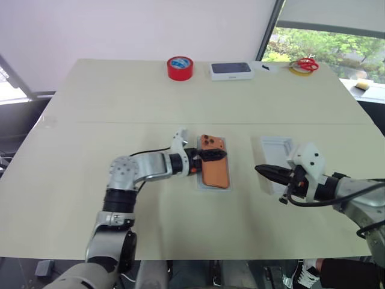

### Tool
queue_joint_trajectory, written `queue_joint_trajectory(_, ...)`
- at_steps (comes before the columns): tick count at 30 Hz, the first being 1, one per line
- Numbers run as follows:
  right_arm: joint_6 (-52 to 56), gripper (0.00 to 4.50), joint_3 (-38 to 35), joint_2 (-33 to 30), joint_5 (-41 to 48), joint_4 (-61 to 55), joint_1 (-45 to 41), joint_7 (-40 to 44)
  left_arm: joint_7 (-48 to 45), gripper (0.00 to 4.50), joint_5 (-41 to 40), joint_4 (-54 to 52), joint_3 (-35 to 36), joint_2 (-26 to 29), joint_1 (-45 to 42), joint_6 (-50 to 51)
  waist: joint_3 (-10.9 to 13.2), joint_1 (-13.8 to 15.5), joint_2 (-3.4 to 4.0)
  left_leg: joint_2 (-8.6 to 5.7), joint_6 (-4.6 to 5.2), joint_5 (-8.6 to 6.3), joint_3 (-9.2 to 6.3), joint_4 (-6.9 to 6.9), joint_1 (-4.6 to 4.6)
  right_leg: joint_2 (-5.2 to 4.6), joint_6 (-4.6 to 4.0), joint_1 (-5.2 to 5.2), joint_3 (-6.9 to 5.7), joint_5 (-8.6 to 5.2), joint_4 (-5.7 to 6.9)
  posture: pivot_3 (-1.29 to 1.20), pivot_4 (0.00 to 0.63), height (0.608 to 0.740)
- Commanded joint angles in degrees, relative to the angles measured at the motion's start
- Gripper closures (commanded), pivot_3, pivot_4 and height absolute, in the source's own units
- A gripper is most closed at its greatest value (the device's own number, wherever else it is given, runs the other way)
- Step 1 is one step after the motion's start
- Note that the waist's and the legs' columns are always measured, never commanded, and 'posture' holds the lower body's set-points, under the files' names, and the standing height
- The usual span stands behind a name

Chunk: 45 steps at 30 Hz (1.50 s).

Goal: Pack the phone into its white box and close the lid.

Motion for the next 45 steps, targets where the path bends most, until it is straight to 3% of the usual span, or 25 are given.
queue_joint_trajectory(1,-1.62,4.5,4.06,-1.29,-3.7,1.1,-2.34,-2.35,-3.6,0.27,-0.64,-5.43,2.11,5.38,-1.02,2.2,0.01,0.15,0.0,0.0,0.0,0.0,0.0,0.0,0.0,0.0,0.0,0.0,0.0,0.0,0.0,0.0,0.15,0.73)
queue_joint_trajectory(5,-0.86,4.5,11.07,-1.01,-9.08,5.01,-6.03,-6.04,-11.39,0.27,11.58,-10.15,-2.88,14.18,-0.77,0.97,0.02,0.42,0.01,-0.06,0.0,0.0,0.02,0.05,-0.03,-0.06,0.0,0.0,-0.03,0.0,-0.02,0.0,0.15,0.73)
queue_joint_trajectory(7,0.73,4.5,13.7,0.09,-10.29,6.38,-8.28,-7.73,-16.52,0.78,20.06,-13.16,-8.07,18.06,-0.06,-2.59,0.03,0.39,0.04,-0.08,-0.01,0.0,0.04,0.05,-0.05,-0.07,0.0,-0.03,-0.02,0.0,-0.02,0.0,0.15,0.73)
queue_joint_trajectory(11,4.22,4.5,20.73,1.96,-13.86,8.79,-13.12,-10.78,-26.0,2.57,33.29,-17.95,-18.58,21.97,0.98,-9.0,0.04,0.33,0.05,-0.09,-0.15,0.08,0.08,-0.01,-0.08,-0.1,0.0,-0.11,-0.01,0.0,-0.02,0.0,0.15,0.73)
queue_joint_trajectory(15,6.71,4.5,26.41,4.44,-16.51,9.9,-16.9,-12.56,-31.49,4.47,42.48,-18.77,-26.46,21.13,0.17,-12.22,0.05,0.34,0.08,-0.07,-0.24,0.13,0.1,-0.02,-0.21,-0.09,-0.01,-0.24,0.0,0.0,-0.02,0.0,0.15,0.73)
queue_joint_trajectory(20,8.93,4.5,30.56,7.14,-19.01,10.83,-20.18,-14.23,-35.64,4.47,48.03,-17.09,-29.81,16.62,-1.21,-12.6,0.04,0.33,0.09,-0.06,-0.23,0.14,0.1,0.1,-0.37,-0.1,0.0,-0.31,-0.01,0.01,0.0,0.0,0.15,0.73)
queue_joint_trajectory(27,10.39,4.5,29.19,5.86,-18.83,8.23,-19.4,-12.41,-41.79,4.47,50.06,-14.89,-29.83,9.11,-4.35,-10.77,0.04,0.66,0.09,-0.06,-0.21,0.13,0.09,0.18,-0.37,-0.09,0.01,-0.28,-0.02,0.01,0.05,0.0,0.15,0.73)
queue_joint_trajectory(32,11.63,4.5,24.6,0.95,-17.67,4.13,-13.94,-10.54,-46.27,4.47,51.83,-10.54,-31.69,1.64,-8.32,-10.69,0.04,2.09,0.1,-0.12,-0.17,0.11,0.12,0.24,-0.56,-0.13,0.04,-0.4,-0.03,0.02,0.04,0.0,0.15,0.73)
queue_joint_trajectory(38,13.04,4.5,16.52,-3.94,-16.82,-0.86,-3.43,-9.25,-48.21,4.47,55.59,-2.98,-33.57,-7.18,-10.75,-11.48,0.03,1.82,0.12,-0.13,-0.2,0.14,0.2,0.28,-0.73,-0.13,0.06,-0.55,-0.1,0.03,0.04,0.0,0.15,0.73)
queue_joint_trajectory(45,14.45,4.5,8.21,-5.48,-16.37,-5.4,6.56,-8.89,-49.19,4.47,59.1,2.18,-32.88,-13.44,-11.69,-12.28,0.01,1.9,0.16,-0.13,-0.14,0.11,-0.01,0.33,-0.71,-0.13,0.06,-0.46,-0.15,0.03,0.05,0.0,0.15,0.73)
